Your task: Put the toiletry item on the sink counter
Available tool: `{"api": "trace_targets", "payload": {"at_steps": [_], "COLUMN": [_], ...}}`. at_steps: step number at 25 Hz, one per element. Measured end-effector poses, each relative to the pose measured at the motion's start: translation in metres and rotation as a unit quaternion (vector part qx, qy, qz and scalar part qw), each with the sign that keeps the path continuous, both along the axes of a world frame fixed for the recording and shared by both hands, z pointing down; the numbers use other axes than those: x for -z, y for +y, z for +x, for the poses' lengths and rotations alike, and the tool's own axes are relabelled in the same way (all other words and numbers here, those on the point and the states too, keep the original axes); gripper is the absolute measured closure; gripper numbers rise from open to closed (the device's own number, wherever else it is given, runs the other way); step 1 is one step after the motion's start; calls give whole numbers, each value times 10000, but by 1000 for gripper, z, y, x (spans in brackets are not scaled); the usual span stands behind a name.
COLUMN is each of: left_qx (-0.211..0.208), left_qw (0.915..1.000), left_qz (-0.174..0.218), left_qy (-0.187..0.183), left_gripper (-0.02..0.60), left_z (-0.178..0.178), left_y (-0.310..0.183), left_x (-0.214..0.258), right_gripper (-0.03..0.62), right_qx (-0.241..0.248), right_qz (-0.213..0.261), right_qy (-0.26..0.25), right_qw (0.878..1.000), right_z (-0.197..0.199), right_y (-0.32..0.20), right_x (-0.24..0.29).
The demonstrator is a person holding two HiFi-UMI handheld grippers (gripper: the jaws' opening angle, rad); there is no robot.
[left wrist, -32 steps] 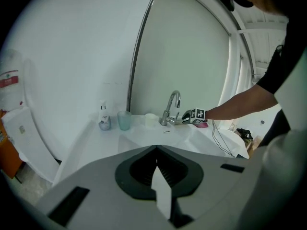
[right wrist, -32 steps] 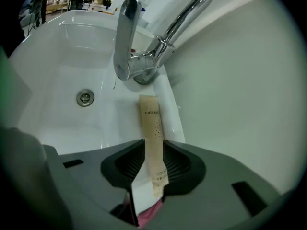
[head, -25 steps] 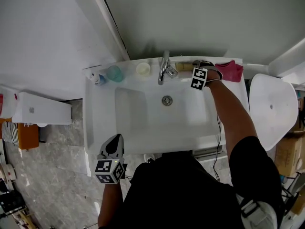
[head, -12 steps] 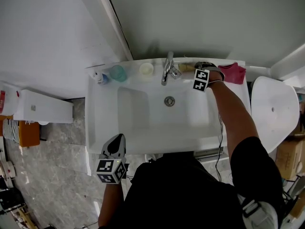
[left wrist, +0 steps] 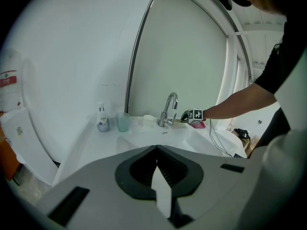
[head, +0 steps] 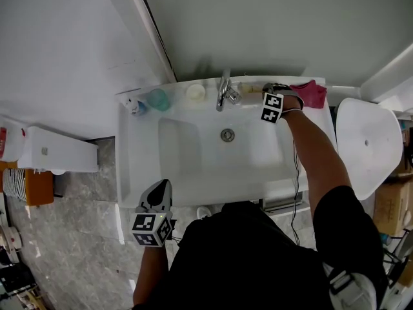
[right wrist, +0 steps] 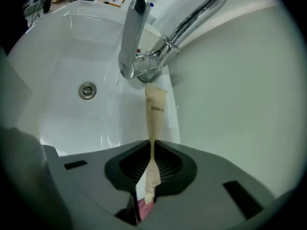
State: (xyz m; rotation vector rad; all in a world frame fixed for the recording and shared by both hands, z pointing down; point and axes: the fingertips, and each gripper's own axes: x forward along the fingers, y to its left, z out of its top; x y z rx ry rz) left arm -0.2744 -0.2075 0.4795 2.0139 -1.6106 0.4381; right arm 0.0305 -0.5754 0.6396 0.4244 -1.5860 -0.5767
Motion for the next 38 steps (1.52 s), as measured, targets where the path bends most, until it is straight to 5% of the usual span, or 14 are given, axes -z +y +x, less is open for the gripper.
{"api": "trace_targets", "payload": {"at_steps": [13, 22, 27, 34, 38], "left_qx": [-584, -1174, -1533, -2011, -2240], "left_qw": [9981, 9925, 9875, 9786, 9734], "left_qz": [165, 273, 304, 349, 383], "left_qy": [109, 199, 223, 254, 280], "left_gripper": [577, 577, 577, 577, 577], "left_z": [6, 18, 29, 46, 60], "left_y": [18, 34, 47, 63, 67], "left_x": [3, 6, 7, 7, 7], "right_gripper": [569, 569, 569, 569, 569], "right_qx": [-617, -1760, -2449, -3208, -3379], "right_qz": [273, 278, 166, 122, 63], "right_qy": [-686, -2409, -3513, -5344, -5794], "right_qw": [9954, 9540, 9035, 7819, 7416], "right_z": [13, 14, 21, 23, 22], "right_y": [60, 137, 193, 281, 326], "right_x": [53, 109, 135, 171, 182]}}
